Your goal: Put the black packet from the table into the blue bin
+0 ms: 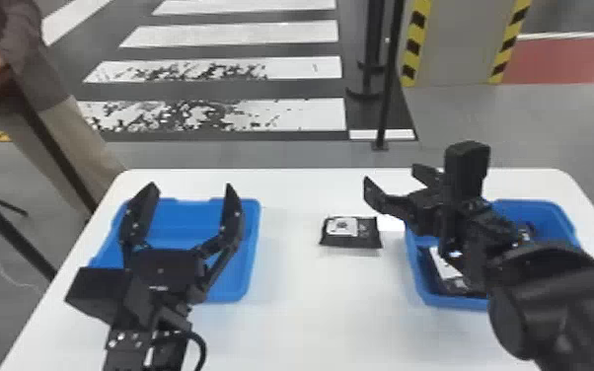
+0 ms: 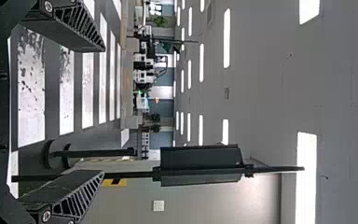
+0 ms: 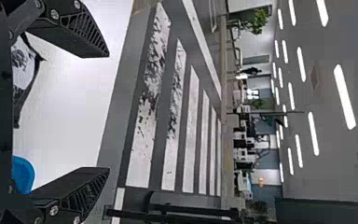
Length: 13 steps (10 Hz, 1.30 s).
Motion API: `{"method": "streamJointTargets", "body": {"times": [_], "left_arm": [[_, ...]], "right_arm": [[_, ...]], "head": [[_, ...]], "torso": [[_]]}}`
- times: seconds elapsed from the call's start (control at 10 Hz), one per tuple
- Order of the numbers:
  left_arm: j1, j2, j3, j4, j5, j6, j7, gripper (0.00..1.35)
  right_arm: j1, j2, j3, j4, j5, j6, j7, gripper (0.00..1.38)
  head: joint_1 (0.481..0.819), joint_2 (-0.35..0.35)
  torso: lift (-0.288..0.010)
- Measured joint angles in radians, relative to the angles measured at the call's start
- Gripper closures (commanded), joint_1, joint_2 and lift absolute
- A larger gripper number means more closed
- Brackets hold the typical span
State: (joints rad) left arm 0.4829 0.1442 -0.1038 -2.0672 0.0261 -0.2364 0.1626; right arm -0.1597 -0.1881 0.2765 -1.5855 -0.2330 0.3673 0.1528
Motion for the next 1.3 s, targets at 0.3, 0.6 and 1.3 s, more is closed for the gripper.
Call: {"method": "streamJointTargets", "body": {"times": [0.3, 0.6, 1.3], "left_arm": [[-0.009, 0.0, -0.008, 0.009, 0.0, -0.003, 0.0, 0.09], [-0.014, -0.002, -0.01, 0.016, 0.001, -0.006, 0.0, 0.09], [-0.045, -0.003, -0.035, 0.045, 0.006, -0.015, 0.0, 0.09]], "right_arm": [[-0.128, -0.011, 0.186, 0.092, 0.051, 0.155, -0.012, 0.07], [-0.262, -0.018, 0.313, 0.255, 0.057, 0.186, -0.026, 0.07], [-0.382, -0.024, 0.448, 0.429, -0.035, 0.233, -0.011, 0.06]], "head": [[0.695, 0.17], [0.695, 0.174], [0.695, 0.161]], "torso": [[-0.11], [-0.11], [-0.11]]}}
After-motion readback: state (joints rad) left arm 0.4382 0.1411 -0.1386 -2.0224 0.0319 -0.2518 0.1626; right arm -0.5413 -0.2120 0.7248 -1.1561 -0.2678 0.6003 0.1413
